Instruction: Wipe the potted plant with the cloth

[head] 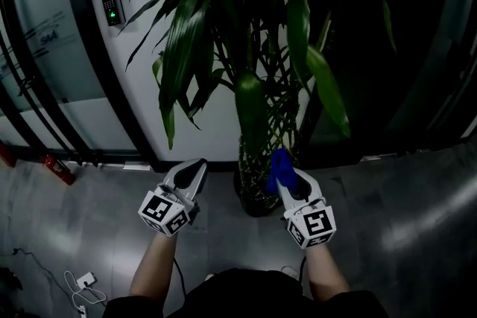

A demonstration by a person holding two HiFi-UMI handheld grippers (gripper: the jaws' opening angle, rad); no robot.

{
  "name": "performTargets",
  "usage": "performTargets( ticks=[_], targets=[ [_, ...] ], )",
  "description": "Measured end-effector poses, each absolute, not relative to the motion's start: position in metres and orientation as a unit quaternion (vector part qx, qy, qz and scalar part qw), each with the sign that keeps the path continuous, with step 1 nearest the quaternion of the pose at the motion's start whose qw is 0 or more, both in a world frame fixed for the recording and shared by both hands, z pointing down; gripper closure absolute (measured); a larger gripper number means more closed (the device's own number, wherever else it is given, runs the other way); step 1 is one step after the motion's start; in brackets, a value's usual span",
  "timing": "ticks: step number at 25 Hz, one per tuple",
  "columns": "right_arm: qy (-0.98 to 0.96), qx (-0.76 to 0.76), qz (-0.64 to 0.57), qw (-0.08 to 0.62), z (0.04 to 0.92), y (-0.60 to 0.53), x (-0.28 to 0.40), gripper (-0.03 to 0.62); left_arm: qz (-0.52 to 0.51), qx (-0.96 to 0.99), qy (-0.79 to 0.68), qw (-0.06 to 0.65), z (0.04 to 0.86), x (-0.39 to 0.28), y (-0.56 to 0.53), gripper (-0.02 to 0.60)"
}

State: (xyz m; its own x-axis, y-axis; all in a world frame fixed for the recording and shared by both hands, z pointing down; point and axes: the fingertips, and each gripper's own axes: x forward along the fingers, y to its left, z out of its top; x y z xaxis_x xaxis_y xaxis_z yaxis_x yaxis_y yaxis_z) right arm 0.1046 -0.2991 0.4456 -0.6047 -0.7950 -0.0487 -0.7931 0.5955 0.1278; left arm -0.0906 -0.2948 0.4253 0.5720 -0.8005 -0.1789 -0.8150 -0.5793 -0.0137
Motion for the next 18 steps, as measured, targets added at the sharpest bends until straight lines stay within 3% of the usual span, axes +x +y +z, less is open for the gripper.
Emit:
performTargets(
  ticks=[11,18],
  targets=[
    [-0.938,0.333,-0.097,0.001,0.424,-0.338,0.246,0.507,0.084,-0.775,0.626,0.023,0.439,0.015,-0.279,0.575],
    [-0.959,0.262,-0.107,-0.016,0.414,-0.337,0.261,0.507,0.059,-0.734,0.676,0.031,0.42,0.054,-0.25,0.575]
  ],
)
